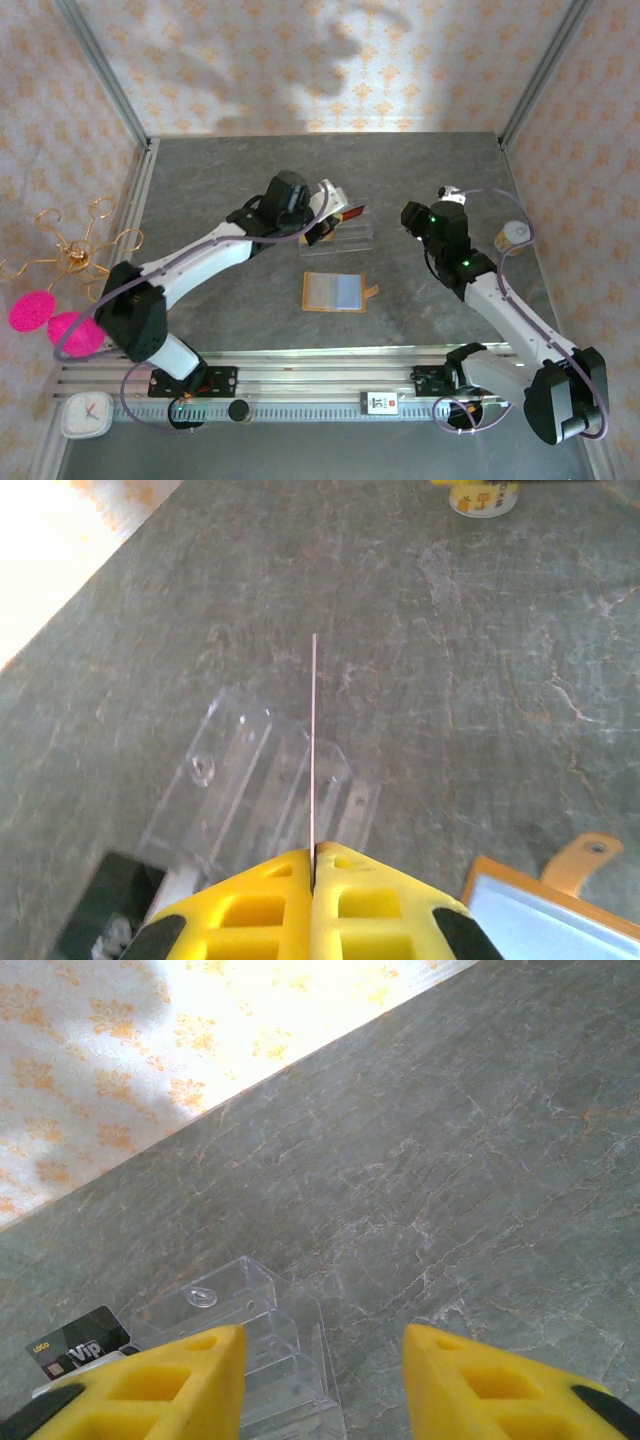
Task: Take the credit cards out of the card holder
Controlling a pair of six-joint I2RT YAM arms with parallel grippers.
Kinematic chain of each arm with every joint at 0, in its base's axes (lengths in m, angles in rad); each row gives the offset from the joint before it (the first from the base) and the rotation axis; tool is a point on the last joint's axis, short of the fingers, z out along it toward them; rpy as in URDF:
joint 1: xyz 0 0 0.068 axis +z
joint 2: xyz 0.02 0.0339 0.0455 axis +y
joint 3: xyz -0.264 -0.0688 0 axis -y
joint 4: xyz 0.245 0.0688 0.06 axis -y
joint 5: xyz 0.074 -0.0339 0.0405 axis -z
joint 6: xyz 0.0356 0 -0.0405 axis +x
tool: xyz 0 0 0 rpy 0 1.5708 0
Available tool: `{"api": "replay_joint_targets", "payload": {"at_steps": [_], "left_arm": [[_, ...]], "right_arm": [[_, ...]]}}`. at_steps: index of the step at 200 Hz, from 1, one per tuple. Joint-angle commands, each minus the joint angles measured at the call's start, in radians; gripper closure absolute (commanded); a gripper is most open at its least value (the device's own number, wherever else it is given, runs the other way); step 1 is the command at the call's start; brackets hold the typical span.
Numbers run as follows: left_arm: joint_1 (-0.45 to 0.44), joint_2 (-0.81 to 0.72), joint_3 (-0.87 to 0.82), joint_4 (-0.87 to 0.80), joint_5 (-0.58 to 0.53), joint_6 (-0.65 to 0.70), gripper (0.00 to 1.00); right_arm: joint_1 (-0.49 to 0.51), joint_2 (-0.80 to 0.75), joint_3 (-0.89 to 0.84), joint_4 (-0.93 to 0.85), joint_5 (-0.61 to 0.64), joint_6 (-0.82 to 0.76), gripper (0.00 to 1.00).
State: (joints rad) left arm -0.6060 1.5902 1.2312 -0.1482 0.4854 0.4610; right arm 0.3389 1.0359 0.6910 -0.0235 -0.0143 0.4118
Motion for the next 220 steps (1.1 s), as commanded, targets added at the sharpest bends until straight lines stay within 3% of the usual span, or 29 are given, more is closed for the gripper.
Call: {"api": "replay_joint_targets", "payload": {"at_steps": [1,40,92,220], "left_arm": [[0.014,0.101,0.098,-0.111,0.065,0.129,1.00],[0.013,0.200,0.166,-0.120,0.065,0.148,1.00],[0.013,0.347,0.315,-0.269,0.046,0.179,1.00],[0.014,0.415,0.418,-0.356,-0.020,0.239,1.00]], "right_arm": [[-0.005,-0.005,-0.007,0.014,0.001,0.009,0.56],[-0.008,-0.001,-0.007,0.017,0.002,0.003,0.56],[-0.010,0.011,-0.007,0.020,-0.001,-0.005,0.56],[-0.011,0.009,0.002,0.024,-0.036,-0.013,0.56]]}}
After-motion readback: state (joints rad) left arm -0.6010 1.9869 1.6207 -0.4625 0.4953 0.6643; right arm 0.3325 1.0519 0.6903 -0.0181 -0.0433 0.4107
